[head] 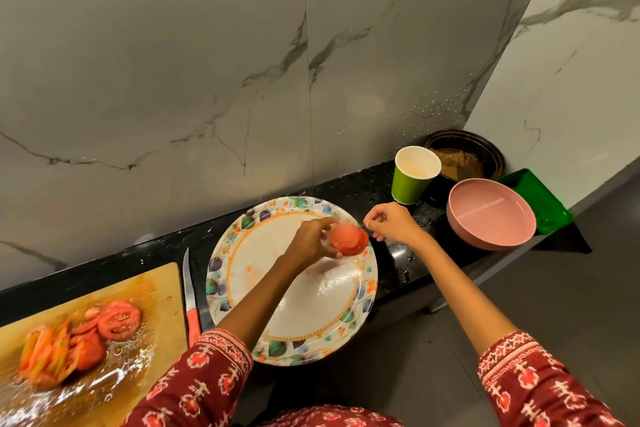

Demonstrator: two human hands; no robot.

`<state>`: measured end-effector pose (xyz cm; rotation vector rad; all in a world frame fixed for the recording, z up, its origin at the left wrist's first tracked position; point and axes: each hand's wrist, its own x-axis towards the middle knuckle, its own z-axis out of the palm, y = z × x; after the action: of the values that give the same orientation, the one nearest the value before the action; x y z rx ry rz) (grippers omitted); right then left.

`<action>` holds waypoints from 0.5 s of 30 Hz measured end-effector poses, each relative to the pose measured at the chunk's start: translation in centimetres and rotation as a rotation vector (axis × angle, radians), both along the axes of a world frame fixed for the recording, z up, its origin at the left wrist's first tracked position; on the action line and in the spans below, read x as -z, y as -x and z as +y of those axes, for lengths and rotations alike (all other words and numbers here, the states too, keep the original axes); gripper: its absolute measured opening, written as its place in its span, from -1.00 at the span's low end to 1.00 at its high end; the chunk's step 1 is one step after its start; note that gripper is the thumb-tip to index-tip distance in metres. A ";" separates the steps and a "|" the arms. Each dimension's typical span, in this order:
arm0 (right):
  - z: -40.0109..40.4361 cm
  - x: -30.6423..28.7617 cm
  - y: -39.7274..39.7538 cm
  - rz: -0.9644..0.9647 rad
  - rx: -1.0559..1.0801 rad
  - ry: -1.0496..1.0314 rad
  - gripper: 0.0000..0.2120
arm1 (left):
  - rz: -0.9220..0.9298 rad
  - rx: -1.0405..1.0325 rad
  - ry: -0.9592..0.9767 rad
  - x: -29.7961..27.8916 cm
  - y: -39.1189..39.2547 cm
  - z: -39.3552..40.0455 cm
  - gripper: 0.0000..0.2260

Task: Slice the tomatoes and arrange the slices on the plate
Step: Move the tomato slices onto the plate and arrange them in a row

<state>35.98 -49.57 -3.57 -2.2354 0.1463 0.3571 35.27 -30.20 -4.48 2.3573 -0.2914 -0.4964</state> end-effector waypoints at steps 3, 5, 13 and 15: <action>0.2 0.0 0.3 0.007 0.000 0.008 -0.96 | -0.006 -0.016 0.005 0.1 0.1 0.4 -0.41; 0.6 0.0 0.4 0.005 0.000 0.011 -0.95 | 0.003 -0.030 0.010 0.2 0.2 0.7 -0.44; 2.0 -0.5 0.6 -0.006 -0.135 0.117 -0.76 | 0.037 -0.076 0.062 0.3 0.3 1.1 -0.57; 2.1 -0.7 0.7 0.011 -0.206 0.130 -0.74 | 0.042 -0.071 0.061 0.4 0.4 1.0 -0.58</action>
<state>35.31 -47.45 -2.83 -2.3846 -0.0567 0.4832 34.90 -29.16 -4.87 2.2870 -0.1999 -0.4957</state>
